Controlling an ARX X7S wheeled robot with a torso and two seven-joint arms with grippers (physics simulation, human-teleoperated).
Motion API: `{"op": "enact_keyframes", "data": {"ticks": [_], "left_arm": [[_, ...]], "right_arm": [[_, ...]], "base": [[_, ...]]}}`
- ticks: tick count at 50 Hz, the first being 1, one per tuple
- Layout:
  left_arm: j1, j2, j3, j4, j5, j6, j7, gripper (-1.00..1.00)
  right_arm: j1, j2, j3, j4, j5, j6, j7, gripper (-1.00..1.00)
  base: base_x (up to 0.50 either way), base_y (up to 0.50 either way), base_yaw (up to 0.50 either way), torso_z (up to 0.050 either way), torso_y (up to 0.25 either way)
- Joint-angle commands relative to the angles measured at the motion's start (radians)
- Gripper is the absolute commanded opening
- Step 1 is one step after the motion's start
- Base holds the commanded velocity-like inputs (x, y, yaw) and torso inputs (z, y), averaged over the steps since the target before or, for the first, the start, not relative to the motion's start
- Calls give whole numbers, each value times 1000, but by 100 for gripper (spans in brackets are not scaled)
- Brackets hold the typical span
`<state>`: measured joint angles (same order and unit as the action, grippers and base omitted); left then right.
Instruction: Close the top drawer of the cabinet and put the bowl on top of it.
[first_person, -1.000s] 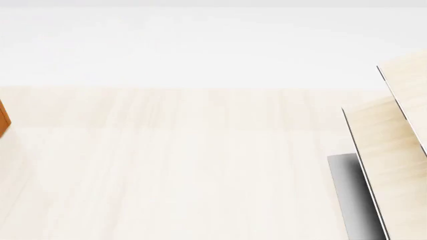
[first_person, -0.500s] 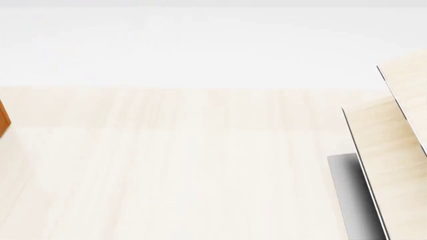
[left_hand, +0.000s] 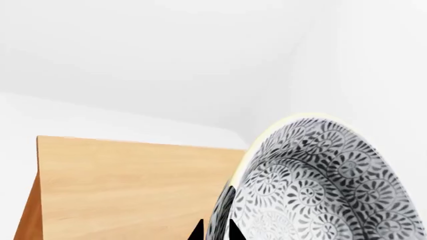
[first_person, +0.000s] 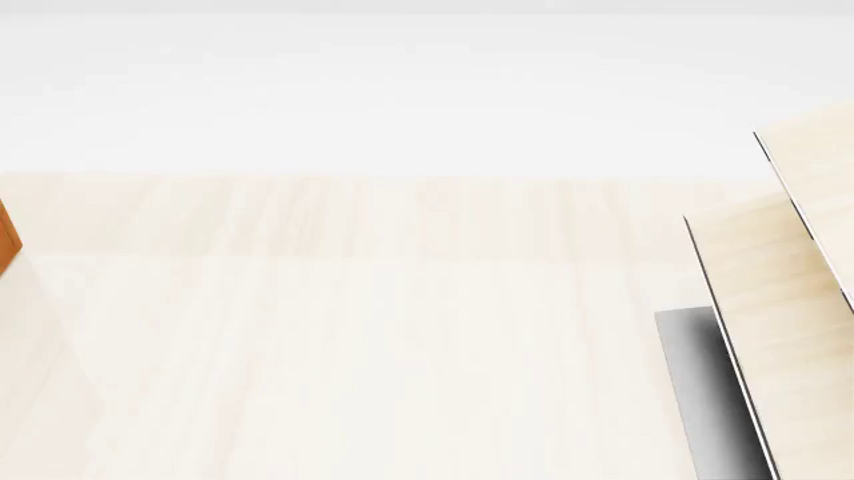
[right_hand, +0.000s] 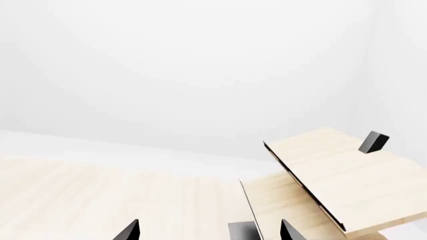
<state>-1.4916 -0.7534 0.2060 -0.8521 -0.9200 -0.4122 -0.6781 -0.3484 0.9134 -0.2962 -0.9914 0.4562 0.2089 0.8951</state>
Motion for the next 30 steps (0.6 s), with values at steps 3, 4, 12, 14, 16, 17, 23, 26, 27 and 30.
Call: {"op": "enact_keyframes", "data": {"ticks": [3,4,12,14,16,17,23,26,27,30], "left_arm": [[61,-12,-25,30,-8,21,-17,-100],[64,-14,-26,32,-7,22,-19,-100],[82,-24,-31,34,-5,30,-25,-100],[84,-24,-32,28,-4,34,-22,-100],[89,-24,-34,19,-2,42,-18,-100],[91,-24,-35,18,-2,45,-17,-100],[114,-33,-43,17,-2,59,-17,-100],[115,-34,-46,7,-1,68,-13,-100],[114,-33,-46,4,0,69,-12,-100],[117,-35,-47,6,0,69,-14,-100]], "right_arm": [[-8,4,-6,7,-7,-15,2,100],[-10,3,-8,11,-9,-19,0,100],[-2,-1,-19,17,-14,-18,-3,100],[-1,2,-16,11,-8,-14,1,100],[2,0,-21,12,-11,-11,0,100],[3,-1,-23,13,-12,-10,0,100],[1,5,-21,5,-8,-6,7,100],[6,2,-28,9,-12,-5,4,100],[10,2,-28,8,-9,0,5,100],[18,0,-33,8,-7,3,3,100]], "base": [[0,0,0,0,0],[0,0,0,0,0],[0,0,0,0,1],[0,0,0,0,0],[0,0,0,0,0],[0,0,0,0,0],[0,0,0,0,0],[0,0,0,0,0],[0,0,0,0,0],[0,0,0,0,3]]}}
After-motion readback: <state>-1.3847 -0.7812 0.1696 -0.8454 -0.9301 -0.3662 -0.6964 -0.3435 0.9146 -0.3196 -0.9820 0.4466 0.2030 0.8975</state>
